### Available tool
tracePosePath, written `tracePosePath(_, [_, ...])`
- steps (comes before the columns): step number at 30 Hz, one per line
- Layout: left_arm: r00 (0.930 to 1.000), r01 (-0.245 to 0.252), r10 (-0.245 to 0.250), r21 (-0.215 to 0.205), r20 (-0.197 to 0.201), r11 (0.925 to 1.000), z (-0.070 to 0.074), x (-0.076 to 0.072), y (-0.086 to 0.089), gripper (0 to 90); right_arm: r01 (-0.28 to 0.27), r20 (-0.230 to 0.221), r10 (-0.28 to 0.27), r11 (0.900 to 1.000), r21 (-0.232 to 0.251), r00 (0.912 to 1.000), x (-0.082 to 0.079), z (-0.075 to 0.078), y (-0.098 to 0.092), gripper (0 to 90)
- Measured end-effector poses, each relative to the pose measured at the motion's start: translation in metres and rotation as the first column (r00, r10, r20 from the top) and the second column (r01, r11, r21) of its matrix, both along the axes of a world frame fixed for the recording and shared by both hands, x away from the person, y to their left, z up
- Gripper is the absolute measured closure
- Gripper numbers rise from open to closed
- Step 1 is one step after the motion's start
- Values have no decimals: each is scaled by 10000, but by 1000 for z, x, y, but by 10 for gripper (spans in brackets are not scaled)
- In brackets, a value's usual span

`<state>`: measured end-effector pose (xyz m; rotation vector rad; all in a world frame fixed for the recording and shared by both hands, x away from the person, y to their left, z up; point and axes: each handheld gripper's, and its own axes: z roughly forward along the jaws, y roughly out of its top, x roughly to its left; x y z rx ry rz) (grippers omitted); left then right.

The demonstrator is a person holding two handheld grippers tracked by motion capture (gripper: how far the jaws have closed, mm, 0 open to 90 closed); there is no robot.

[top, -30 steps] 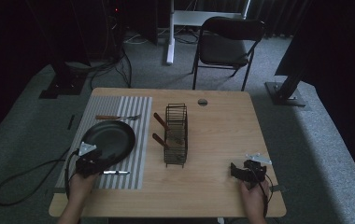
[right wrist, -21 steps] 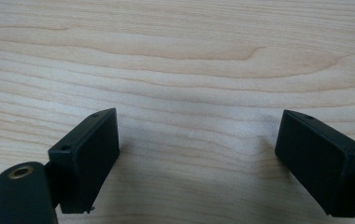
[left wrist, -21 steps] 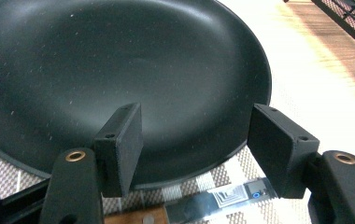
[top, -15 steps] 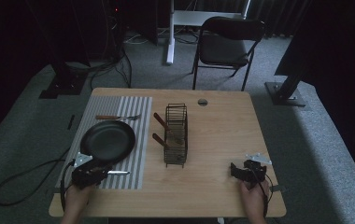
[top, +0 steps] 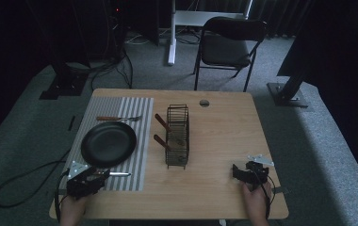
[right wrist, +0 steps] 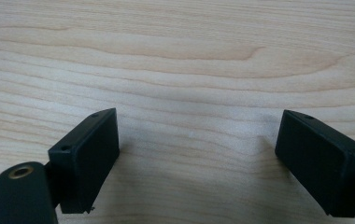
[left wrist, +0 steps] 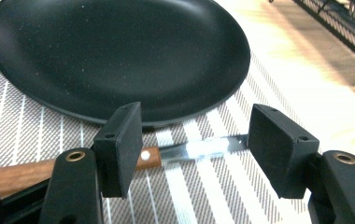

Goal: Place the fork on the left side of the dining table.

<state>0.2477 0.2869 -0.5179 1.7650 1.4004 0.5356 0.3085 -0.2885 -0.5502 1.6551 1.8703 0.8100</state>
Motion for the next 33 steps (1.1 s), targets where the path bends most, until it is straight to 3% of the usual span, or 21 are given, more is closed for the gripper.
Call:
tracePosePath(3, [9999, -140, 139, 73, 35, 9999, 0, -6, 1, 360, 0, 0, 0, 10000, -1, 10000, 0, 0, 0, 133])
tracePosePath(5, [9995, -285, 286, -104, 142, 9995, 0, -10, 1, 291, 5, -2, -5, 10000, 3, 10000, 0, 0, 0, 133])
tracePosePath(7, [9983, -571, 570, 13, 143, 9984, 0, -14, -1, 285, 4, -2, -4, 10000, 2, 10000, 0, 0, 0, 133])
tracePosePath(11, [9955, -939, 928, 810, 175, 9923, -4, -22, -6, 276, 5, -2, -5, 10000, 4, 10000, 0, 0, 0, 133])
tracePosePath(13, [9965, -834, 841, 924, -30, 9922, -9, -23, -7, 179, 1, -1, -1, 10000, 0, 10000, 0, 0, 0, 133])
tracePosePath(16, [9922, -1204, 1234, 1284, -157, 9844, -14, -24, -9, 176, 2, -3, -2, 10000, 3, 10000, 0, 0, 0, 133])
tracePosePath(19, [9894, -1350, 1413, 1435, -348, 9804, -19, -22, -11, 4, 5, -4, -5, 10000, 5, 10000, 0, 0, 0, 133])
tracePosePath(23, [9853, -1597, 1660, 1272, -400, 9789, -23, -18, -11, 5, 3, -5, -3, 10000, 6, 10000, 0, 0, 0, 133])
tracePosePath(27, [9818, -1814, 1885, 1740, -250, 9679, -26, -14, -10, 5, 3, -6, -3, 10000, 4, 10000, 0, 0, 0, 133])
tracePosePath(30, [9798, -1818, 1936, 1818, -493, 9664, -29, -12, -8, 5, 1, -4, -1, 10000, 3, 10000, 0, 0, 0, 133])
tracePosePath(33, [9739, -2054, 2197, 1912, -568, 9598, -31, -12, -4, 5, 3, -8, -3, 10000, 4, 10000, 0, 0, 0, 133])
